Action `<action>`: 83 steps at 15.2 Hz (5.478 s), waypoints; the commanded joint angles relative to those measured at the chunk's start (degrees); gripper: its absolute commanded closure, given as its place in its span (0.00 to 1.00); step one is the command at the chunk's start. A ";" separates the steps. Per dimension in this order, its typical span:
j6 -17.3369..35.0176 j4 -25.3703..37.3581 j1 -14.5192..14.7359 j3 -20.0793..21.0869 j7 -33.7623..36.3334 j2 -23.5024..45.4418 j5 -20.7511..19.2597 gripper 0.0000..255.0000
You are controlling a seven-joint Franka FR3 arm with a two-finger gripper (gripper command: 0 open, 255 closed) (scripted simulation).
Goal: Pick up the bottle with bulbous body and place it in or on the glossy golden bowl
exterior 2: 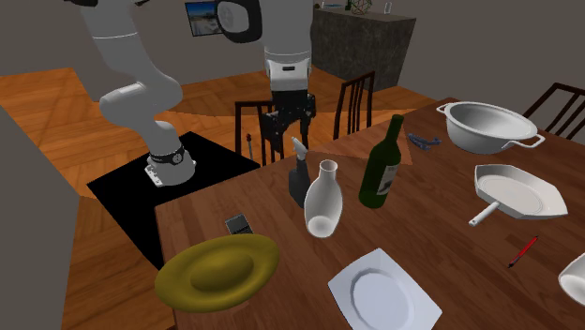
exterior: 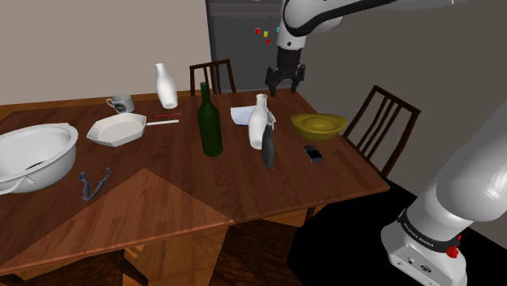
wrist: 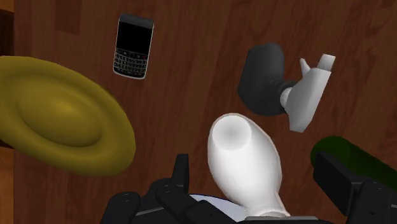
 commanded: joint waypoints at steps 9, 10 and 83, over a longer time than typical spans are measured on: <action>2.72 15.70 1.62 0.64 3.71 17.42 -4.15 0.00; 3.42 15.20 1.63 0.63 3.73 17.61 -4.18 0.00; -24.63 31.69 -11.08 -7.95 -18.01 6.01 -1.52 1.00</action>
